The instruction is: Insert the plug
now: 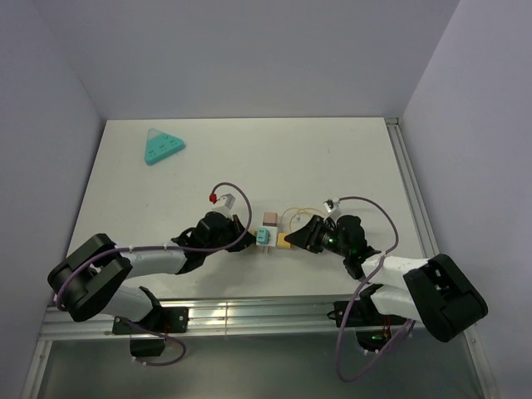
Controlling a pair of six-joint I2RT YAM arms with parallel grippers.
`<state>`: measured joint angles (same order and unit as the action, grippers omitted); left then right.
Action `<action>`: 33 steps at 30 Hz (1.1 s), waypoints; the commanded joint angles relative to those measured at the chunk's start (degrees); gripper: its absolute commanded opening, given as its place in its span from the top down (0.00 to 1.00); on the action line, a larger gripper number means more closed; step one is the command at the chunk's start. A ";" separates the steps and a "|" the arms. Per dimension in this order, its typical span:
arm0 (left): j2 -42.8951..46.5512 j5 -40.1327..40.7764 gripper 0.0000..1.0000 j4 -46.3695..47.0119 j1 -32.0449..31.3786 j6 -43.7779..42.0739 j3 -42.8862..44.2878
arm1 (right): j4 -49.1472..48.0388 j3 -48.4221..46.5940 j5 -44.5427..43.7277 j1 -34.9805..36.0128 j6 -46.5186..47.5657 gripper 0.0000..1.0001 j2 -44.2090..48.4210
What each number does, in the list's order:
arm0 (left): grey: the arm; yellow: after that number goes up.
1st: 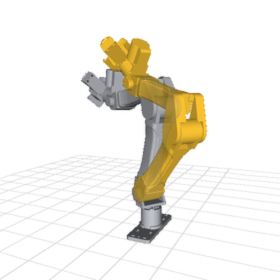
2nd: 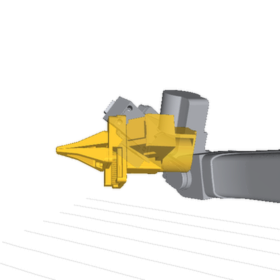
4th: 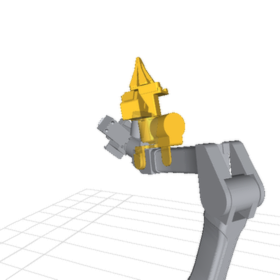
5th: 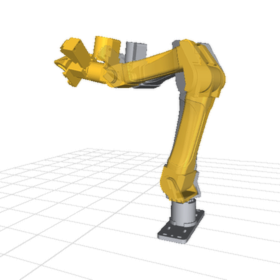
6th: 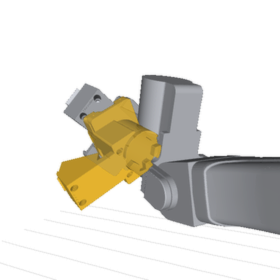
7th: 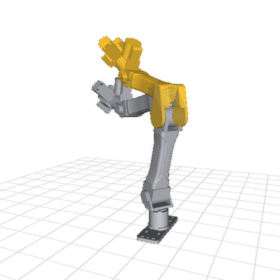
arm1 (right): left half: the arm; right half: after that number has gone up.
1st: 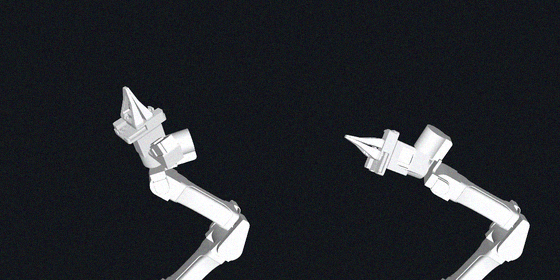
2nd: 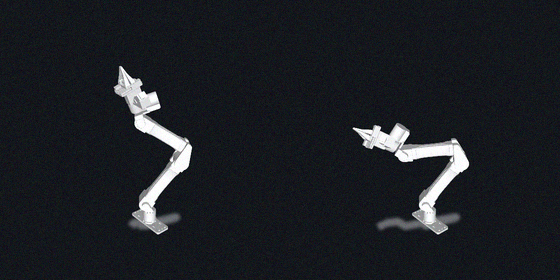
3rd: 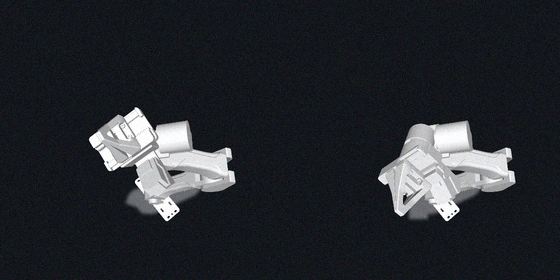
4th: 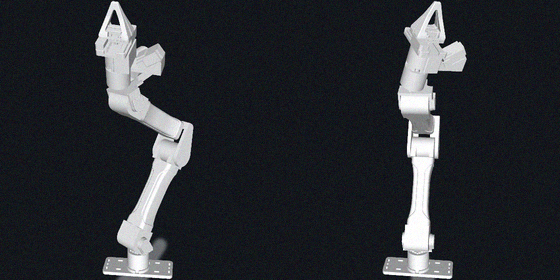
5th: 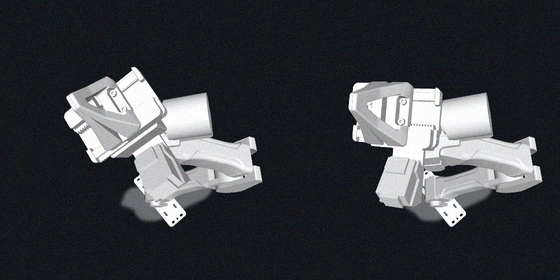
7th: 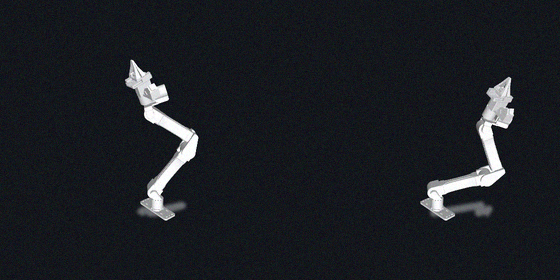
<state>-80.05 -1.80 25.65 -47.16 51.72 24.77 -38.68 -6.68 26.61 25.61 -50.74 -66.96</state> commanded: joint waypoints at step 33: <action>-10.91 -11.29 1.00 2.65 0.84 -2.07 8.89 | -29.29 -5.10 10.40 -1.26 -0.24 1.00 -32.88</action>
<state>-87.31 -0.38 26.81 -42.63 48.56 31.18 -72.82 -8.95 32.60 21.32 -54.63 -96.99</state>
